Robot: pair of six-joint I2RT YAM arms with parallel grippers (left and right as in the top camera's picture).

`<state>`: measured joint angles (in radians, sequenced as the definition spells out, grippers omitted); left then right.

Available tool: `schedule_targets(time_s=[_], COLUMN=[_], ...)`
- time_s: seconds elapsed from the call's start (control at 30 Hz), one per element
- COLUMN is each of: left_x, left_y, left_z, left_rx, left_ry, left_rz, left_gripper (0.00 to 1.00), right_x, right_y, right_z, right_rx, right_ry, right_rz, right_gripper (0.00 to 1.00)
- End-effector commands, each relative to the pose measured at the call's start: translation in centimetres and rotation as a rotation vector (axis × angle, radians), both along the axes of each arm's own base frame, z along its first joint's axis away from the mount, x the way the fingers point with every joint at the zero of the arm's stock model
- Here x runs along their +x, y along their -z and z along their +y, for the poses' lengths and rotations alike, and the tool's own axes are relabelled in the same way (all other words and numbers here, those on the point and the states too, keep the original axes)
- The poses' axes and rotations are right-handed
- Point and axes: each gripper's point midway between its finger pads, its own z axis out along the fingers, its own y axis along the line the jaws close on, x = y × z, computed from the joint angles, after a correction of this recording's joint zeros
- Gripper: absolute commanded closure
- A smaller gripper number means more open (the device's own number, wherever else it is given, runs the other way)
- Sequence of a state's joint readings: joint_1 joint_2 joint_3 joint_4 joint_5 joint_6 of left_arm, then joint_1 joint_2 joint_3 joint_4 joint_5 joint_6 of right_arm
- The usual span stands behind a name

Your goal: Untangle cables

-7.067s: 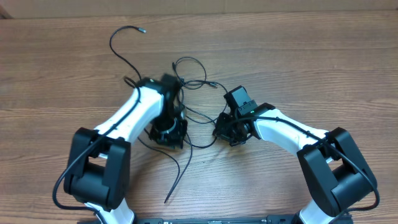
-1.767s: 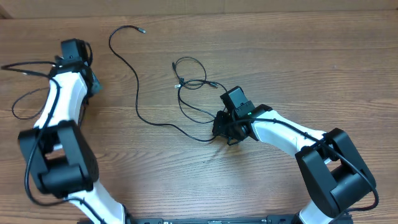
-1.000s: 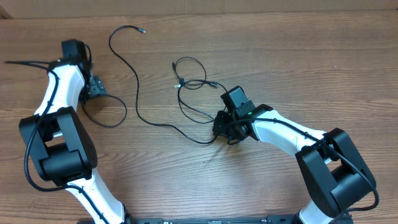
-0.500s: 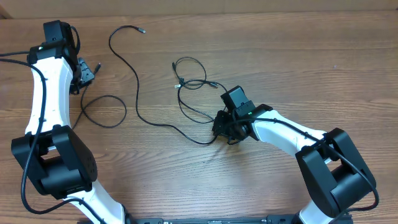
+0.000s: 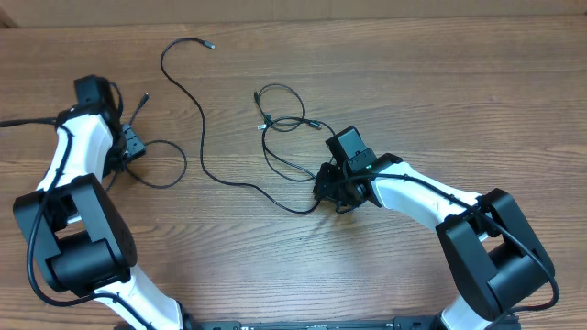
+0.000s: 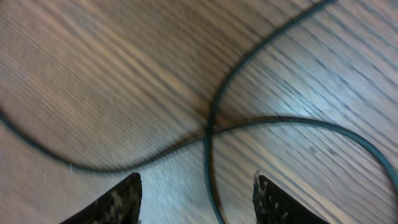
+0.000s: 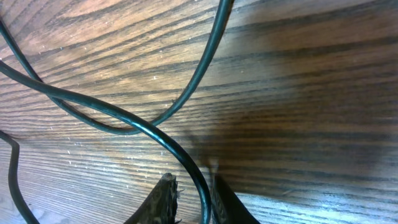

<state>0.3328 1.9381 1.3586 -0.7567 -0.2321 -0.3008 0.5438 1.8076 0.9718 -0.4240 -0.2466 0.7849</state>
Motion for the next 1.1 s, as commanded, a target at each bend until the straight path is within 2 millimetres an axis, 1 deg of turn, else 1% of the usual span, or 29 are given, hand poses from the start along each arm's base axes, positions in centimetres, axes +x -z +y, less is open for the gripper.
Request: schedule_targets(time_s=[0.0,0.1,0.17,0.27,0.3,0.33,0.37,0.43,0.57,0.67,0.83,0.97,1.07], left_x=[-0.7,-1.0,-0.9,-0.6,-0.6,-0.7,-0.6,-0.8,-0.6,-0.2,0.5,0.3,0.3], left_y=[2.0,3.5,4.3,5.1,5.3,5.7,5.9,6.5,7.3,7.3,6.4,5.7,5.2], left_z=[0.0,0.3,-0.1,-0.6,-0.6,-0.5,-0.4,0.2,1.8,3.6,7.1,10.0,11.5], left_rx=[-0.033,-0.031,-0.047,-0.067,-0.065,-0.061,-0.058,-0.039,0.004,0.050,0.133,0.171,0.175], left_ry=[0.100,0.090,0.122,0.181,0.188,0.192,0.198,0.187,0.160,0.128,0.064,0.008,-0.020], left_rz=[0.020,0.000,-0.011,-0.018,-0.016,-0.010,-0.007,0.007,0.000,-0.025,-0.096,-0.152,-0.197], left_gripper=[0.45,0.48,0.48,0.57,0.63,0.72,0.84,0.95,0.95,0.93,0.94,0.93,0.91], right_x=[0.0,0.0,0.0,0.0,0.0,0.0,0.0,0.0,0.0,-0.1,0.0,0.2,0.3], right_y=[0.5,0.5,0.5,0.5,0.5,0.5,0.5,0.5,0.5,0.5,0.4,0.4,0.3], right_z=[-0.3,-0.3,-0.3,-0.3,-0.3,-0.3,-0.3,-0.3,-0.3,-0.4,-0.3,-0.2,-0.1], right_rx=[-0.014,-0.014,-0.014,-0.014,-0.014,-0.014,-0.014,-0.014,-0.015,-0.015,-0.013,-0.009,-0.006], right_ry=[0.005,0.005,0.005,0.005,0.005,0.005,0.005,0.005,0.005,0.005,0.005,0.005,0.005], right_rz=[0.004,0.004,0.004,0.004,0.004,0.004,0.004,0.004,0.005,0.005,0.002,-0.005,-0.011], right_gripper=[0.82,0.82,0.82,0.82,0.82,0.82,0.82,0.82,0.83,0.83,0.83,0.83,0.83])
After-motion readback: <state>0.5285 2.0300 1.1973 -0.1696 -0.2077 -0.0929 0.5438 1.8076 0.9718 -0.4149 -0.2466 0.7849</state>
